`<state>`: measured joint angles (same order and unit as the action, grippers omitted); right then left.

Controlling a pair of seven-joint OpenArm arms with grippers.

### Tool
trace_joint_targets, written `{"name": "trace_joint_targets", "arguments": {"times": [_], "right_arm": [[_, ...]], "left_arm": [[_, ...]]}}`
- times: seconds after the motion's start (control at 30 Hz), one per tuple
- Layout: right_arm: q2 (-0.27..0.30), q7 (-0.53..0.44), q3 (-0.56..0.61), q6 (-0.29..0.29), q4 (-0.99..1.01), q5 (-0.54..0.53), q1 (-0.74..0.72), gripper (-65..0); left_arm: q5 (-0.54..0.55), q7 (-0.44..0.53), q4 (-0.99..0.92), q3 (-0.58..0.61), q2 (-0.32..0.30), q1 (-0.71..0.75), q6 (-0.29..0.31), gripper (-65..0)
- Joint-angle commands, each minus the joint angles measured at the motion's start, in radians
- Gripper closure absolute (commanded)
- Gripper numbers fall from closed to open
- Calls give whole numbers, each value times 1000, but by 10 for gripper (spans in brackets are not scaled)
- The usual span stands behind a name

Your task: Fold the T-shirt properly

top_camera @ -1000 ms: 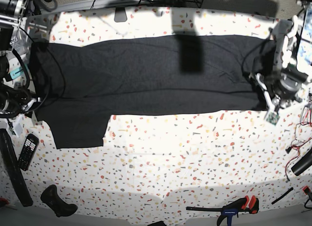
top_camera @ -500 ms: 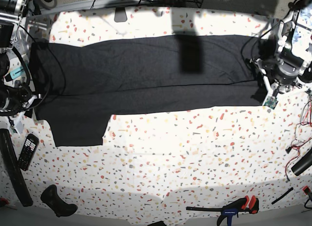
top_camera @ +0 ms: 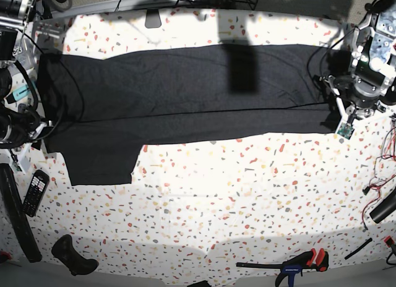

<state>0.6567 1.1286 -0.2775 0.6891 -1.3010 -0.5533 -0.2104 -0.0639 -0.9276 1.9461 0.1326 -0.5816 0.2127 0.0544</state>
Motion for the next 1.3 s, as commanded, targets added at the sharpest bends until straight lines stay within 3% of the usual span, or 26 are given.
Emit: {"name": "trace_joint_targets", "arguments": {"times": [0.0,0.87,0.97,1.03,1.1,1.27], "right_arm": [[25,-2,-11,9,-19,-4,-19,0],[24,-3,-11,9,-19,-18,-19,0],[24,-3,-11,9,-19,-41,-19,-170],[24,-2,-11,9,-19,-58,-19,-256],[24,-3,-11,9,-19,-61,-19,-286],[25,-2,-11,9,-19,-123,-23,-285]], "left_arm": [[-26,7,19,-8,-14,-11,-13,0],[-26,8,19,-8,-14,-11,-13,0],[-24,-10,19,-8,-14,-11,-14,0],[-13,-59,19,-8,-14,-11,-14,-138],[-6,-96,19,-8,-14,-11,-15,-233],[-7,-102,19,-8,-14,-11,-37,-241]]}}
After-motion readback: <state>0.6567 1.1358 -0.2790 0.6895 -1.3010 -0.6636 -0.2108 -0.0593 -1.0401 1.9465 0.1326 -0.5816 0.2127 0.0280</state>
